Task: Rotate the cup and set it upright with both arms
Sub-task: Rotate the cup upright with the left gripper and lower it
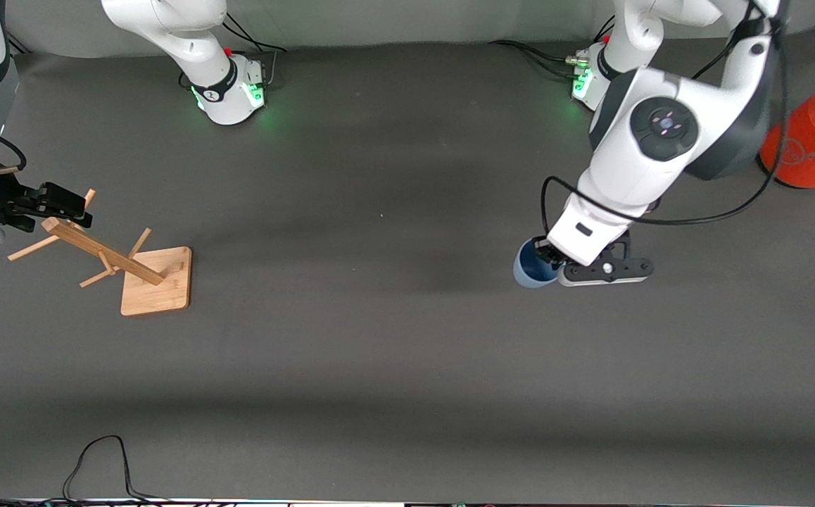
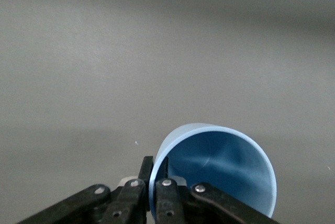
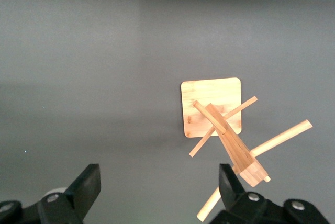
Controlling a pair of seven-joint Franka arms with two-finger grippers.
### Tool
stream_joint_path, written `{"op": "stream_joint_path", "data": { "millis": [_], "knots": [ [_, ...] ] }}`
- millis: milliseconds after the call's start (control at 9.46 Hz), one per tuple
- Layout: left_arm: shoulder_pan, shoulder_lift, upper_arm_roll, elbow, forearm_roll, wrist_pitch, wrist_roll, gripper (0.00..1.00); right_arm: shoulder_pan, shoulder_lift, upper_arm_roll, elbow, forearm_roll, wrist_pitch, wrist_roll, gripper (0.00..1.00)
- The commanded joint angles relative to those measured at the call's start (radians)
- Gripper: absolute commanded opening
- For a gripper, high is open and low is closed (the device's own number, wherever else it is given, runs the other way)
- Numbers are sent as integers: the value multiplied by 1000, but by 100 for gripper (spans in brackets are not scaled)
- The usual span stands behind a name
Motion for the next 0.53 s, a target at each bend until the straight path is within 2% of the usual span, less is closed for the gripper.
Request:
{"op": "stream_joint_path", "data": {
  "millis": [0,423],
  "knots": [
    [-23,7,1,-112,-9,161,-70,0,-1,10,-2,22,2,-3,-12,100],
    [-140,185,1,-103,-9,345,-255,0,-9,10,-2,21,1,-4,-11,100]
  ]
}}
